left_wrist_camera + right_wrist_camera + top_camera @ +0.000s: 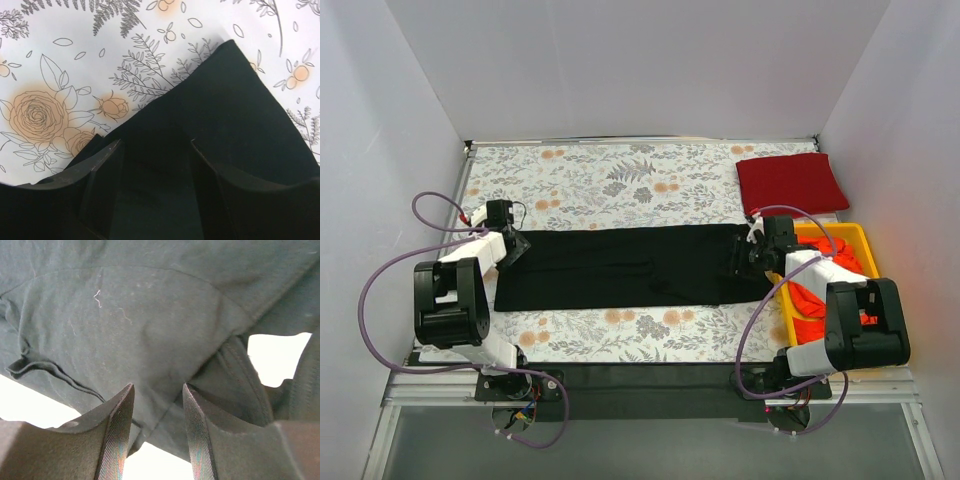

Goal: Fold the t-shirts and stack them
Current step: Fold the tshirt

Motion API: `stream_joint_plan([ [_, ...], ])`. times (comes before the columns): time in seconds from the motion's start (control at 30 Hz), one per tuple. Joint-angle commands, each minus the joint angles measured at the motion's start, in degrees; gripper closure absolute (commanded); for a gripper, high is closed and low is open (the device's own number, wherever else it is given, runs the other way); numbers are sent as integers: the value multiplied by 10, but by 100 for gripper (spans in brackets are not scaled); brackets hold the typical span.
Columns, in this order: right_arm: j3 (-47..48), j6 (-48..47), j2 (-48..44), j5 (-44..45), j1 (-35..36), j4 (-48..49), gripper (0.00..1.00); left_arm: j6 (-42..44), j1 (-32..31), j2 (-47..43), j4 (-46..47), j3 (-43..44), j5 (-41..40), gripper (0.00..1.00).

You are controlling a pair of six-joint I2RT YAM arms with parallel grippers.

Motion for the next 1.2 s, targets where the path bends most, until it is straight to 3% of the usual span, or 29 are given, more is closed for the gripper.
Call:
stream_joint_plan([
  [0.0,-6,-10,-29,37,-19,-31,57,-12,5,15,-7,-2,-17,49],
  [0.13,1,-22,-53,60,-24,-62,56,-4,8,-4,-17,5,-34,45],
  [0.23,8,-28,-78,46,-21,-71,56,10,2,-46,-14,7,-13,35],
  [0.3,10,-32,-100,32,-8,-74,56,22,-37,-71,-14,15,0,29],
  [0.47,3,-47,-133,-17,21,-81,56,54,-188,-155,-10,25,19,25],
  [0.6,-8,-48,-128,-62,26,-98,56,73,-299,-194,28,3,106,25],
  [0.63,-16,-45,-128,-68,26,-97,56,84,-315,-195,53,-2,161,25],
  [0.73,-27,-34,-121,-69,26,-96,56,112,-367,-175,85,-2,253,25],
  [0.97,-44,-18,-99,-80,26,-82,56,191,-473,-73,112,33,330,29],
  [1.17,-55,-16,-94,-89,26,-73,57,241,-503,-11,127,56,362,39],
])
